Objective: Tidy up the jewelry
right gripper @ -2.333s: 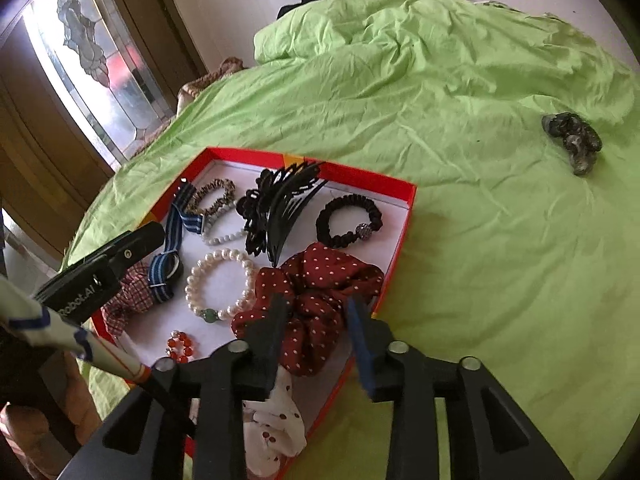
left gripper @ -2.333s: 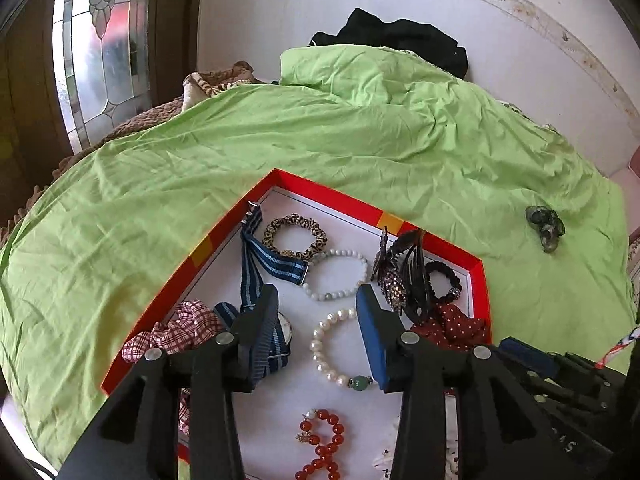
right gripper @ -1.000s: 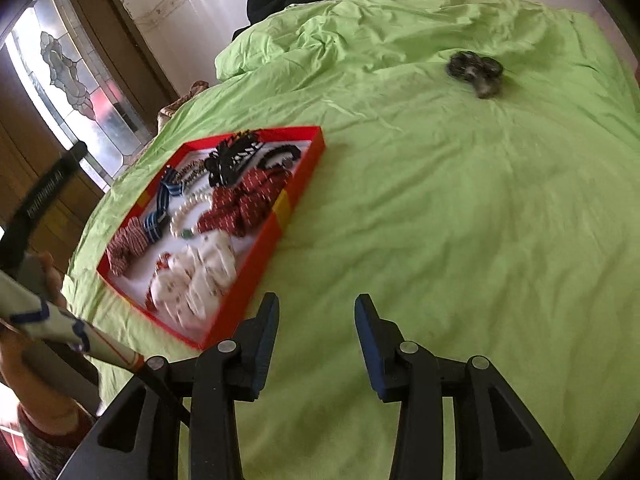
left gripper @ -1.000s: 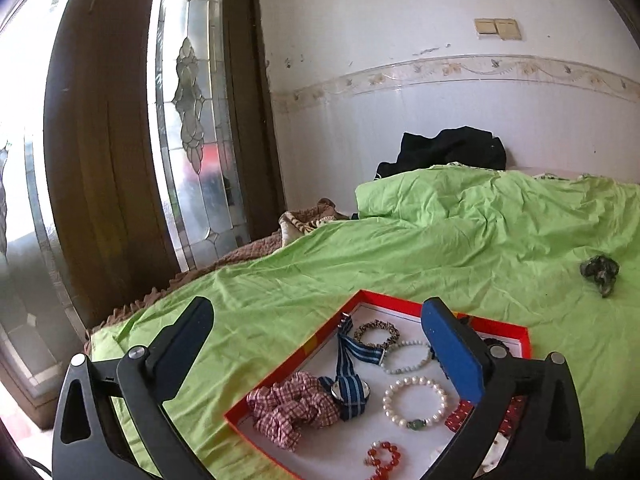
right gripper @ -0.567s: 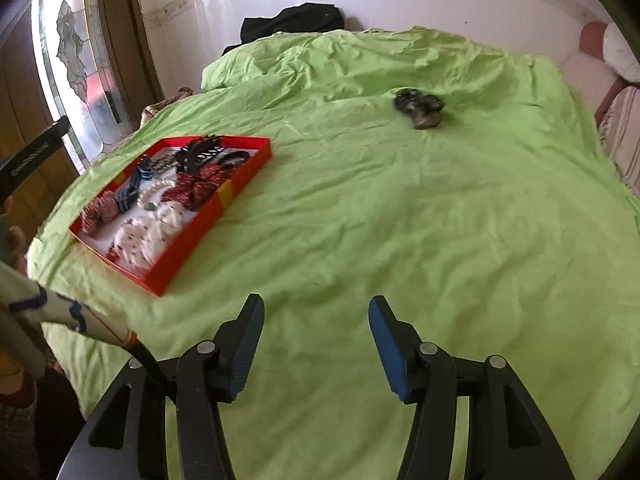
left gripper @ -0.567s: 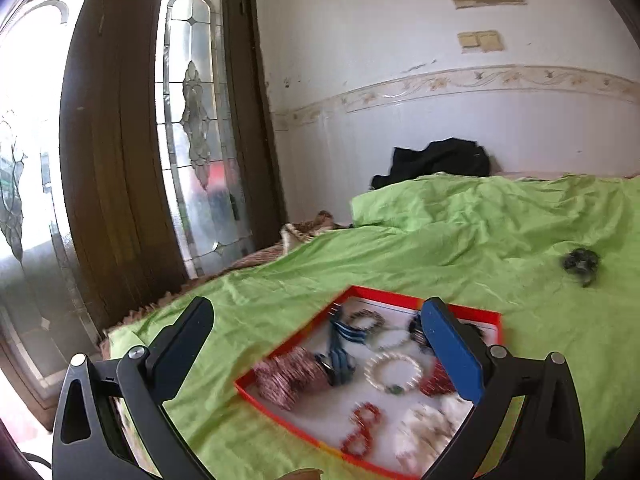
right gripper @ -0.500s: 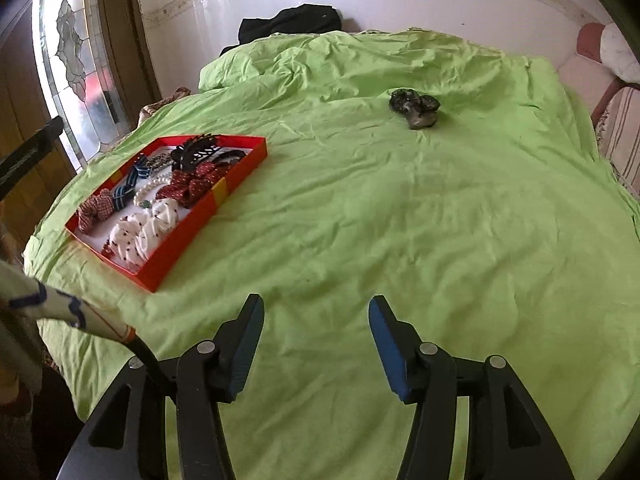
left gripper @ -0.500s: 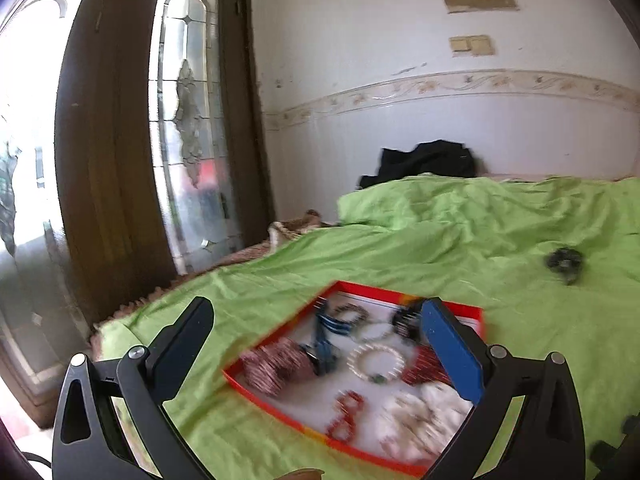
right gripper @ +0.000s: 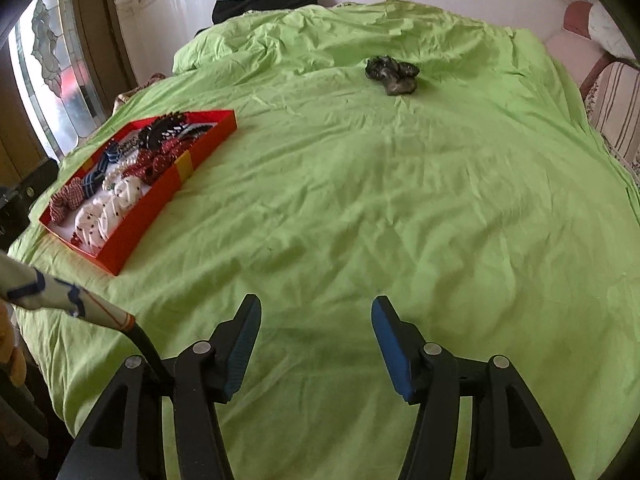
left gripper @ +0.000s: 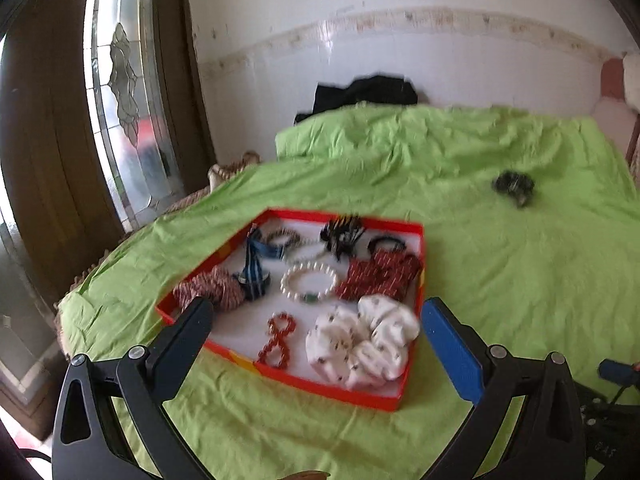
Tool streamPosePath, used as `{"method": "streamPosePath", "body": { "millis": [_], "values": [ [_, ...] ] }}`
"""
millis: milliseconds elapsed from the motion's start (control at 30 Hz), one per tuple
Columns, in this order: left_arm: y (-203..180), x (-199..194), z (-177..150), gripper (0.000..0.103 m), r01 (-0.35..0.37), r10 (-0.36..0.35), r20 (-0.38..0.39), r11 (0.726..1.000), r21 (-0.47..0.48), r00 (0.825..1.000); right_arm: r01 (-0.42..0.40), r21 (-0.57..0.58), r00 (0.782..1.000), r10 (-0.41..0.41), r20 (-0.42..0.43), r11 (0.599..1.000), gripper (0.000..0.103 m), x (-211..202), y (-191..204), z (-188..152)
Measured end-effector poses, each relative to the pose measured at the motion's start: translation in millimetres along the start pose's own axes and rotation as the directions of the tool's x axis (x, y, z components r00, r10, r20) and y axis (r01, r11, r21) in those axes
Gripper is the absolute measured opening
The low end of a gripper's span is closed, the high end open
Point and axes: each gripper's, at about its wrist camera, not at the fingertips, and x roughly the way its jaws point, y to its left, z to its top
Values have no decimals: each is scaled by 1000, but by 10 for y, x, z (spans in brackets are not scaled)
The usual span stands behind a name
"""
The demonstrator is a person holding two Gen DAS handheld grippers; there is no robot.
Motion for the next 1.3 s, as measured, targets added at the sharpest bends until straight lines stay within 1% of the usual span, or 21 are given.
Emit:
{"method": "streamPosePath", "body": {
  "millis": [100, 200, 300, 433, 800, 1300],
  "values": [
    [-3, 70, -48, 103, 6, -5, -33, 1000, 9, 999, 4, -21, 1000, -4, -5, 1000, 62, 29, 53, -11],
    [2, 131, -74, 103, 27, -26, -69, 1000, 3, 997, 22, -50, 1000, -22, 3, 999, 64, 36, 110, -37],
    [-5, 214, -94, 103, 50, -50, -121, 999, -3, 991, 26, -60, 1000, -26, 3, 998, 65, 42, 130, -49],
    [-28, 275, -130, 103, 73, -73, -162, 997, -2, 984, 29, -56, 1000, -29, 0, 998, 66, 48, 125, -50],
    [-23, 300, -152, 103, 82, -82, -178, 997, -8, 981, 36, -55, 999, -36, -3, 998, 68, 65, 128, -60],
    [-74, 303, -179, 103, 101, -97, -195, 995, 8, 976, 39, -73, 999, -39, 4, 997, 71, 69, 191, -103]
  ]
}}
